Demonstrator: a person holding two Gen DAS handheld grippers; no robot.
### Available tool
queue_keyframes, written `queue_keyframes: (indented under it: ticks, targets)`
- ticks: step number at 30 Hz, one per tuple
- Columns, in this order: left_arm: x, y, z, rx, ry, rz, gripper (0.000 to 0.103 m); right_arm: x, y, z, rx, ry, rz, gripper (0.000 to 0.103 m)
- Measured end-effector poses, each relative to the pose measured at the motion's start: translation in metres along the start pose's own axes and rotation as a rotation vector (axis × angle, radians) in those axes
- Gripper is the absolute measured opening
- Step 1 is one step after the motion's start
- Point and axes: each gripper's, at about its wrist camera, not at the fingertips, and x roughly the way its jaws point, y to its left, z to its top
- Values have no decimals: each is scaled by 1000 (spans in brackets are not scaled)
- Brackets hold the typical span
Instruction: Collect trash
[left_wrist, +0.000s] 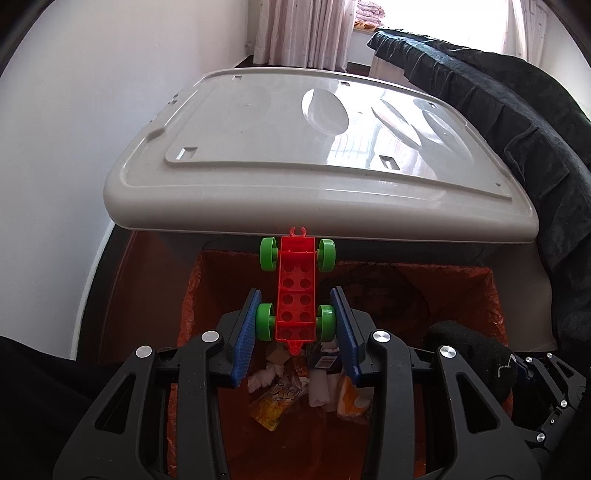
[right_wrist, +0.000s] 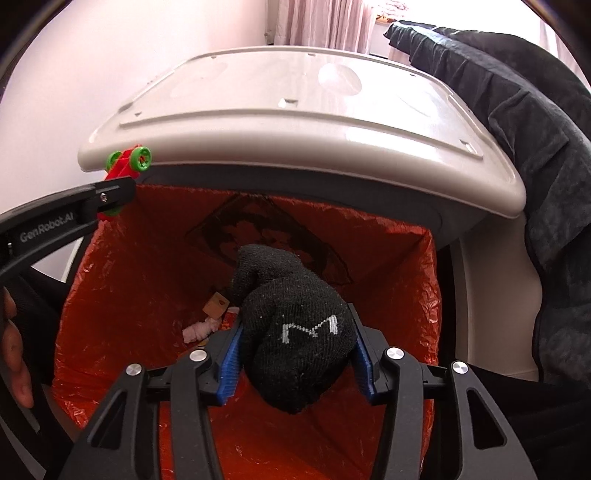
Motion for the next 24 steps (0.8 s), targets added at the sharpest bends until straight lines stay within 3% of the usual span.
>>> queue_keyframes:
  ticks: [2,5,8,12,24]
  targets:
    - [2,0,-1,-2,6,0,38,1,-2,-1,11,3,-14,72]
    - [2,-1,-1,-10,6,-2,40,-3,-4,1,26,-17,-19,76]
    - [1,-3,-2,-11,2,-1,52,-5,-5,2,30,-31,-21,80]
    - [-3,-3,0,-14,-24,12,63,-7,-9,4,40,-39,-14,81]
    - [-20,-7,16,1,-115,34,68,-29,-20,18,67,-146,-39,85]
